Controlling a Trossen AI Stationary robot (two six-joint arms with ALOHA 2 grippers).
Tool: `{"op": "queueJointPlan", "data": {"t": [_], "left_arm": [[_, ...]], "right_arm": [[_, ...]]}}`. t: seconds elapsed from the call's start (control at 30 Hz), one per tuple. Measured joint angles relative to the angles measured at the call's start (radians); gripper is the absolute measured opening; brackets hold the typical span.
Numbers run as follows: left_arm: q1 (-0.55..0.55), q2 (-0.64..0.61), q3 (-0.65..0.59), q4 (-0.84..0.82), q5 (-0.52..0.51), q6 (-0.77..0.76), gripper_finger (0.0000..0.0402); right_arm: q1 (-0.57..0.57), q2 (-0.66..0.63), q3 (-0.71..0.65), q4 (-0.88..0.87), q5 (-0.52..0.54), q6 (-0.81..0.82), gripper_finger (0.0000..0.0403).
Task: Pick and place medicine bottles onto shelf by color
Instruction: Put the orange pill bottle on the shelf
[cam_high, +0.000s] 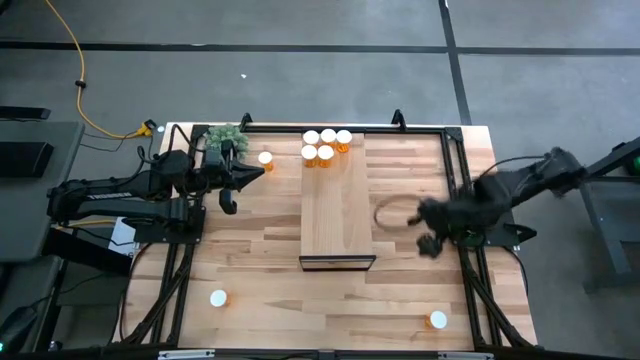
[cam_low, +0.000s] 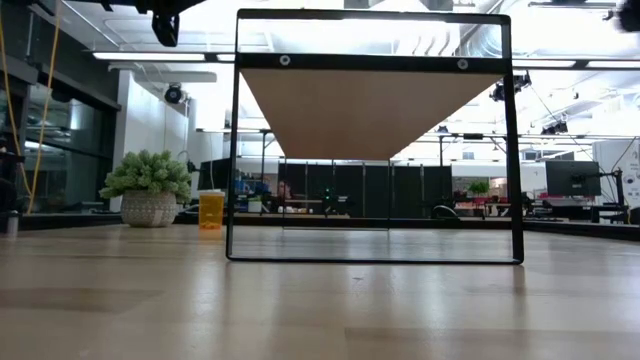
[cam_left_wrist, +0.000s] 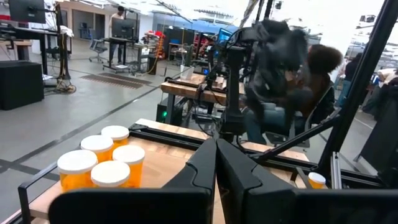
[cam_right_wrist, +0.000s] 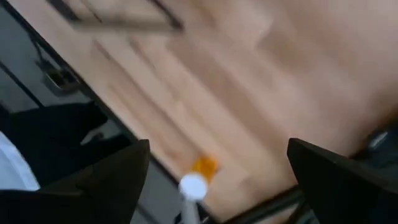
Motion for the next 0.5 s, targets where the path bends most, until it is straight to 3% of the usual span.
{"op": "queueJointPlan", "data": {"t": [0.27, 0.37, 0.5], "left_arm": [[0.0, 0.0, 0.0, 0.001, 0.0, 0.0, 0.0], [0.0, 0.0, 0.0, 0.006, 0.0, -0.003, 0.0], [0.0, 0.0, 0.0, 0.008, 0.0, -0.003, 0.0]], "right_arm": [[0.432, 0.058, -0.255, 0.356, -0.004, 0.699, 0.0368], [0.51, 0.121, -0.293, 0.467, -0.021, 0.849, 0.0368], [0.555, 0.214, -0.275, 0.474, -0.015, 0.936, 0.0368]]}}
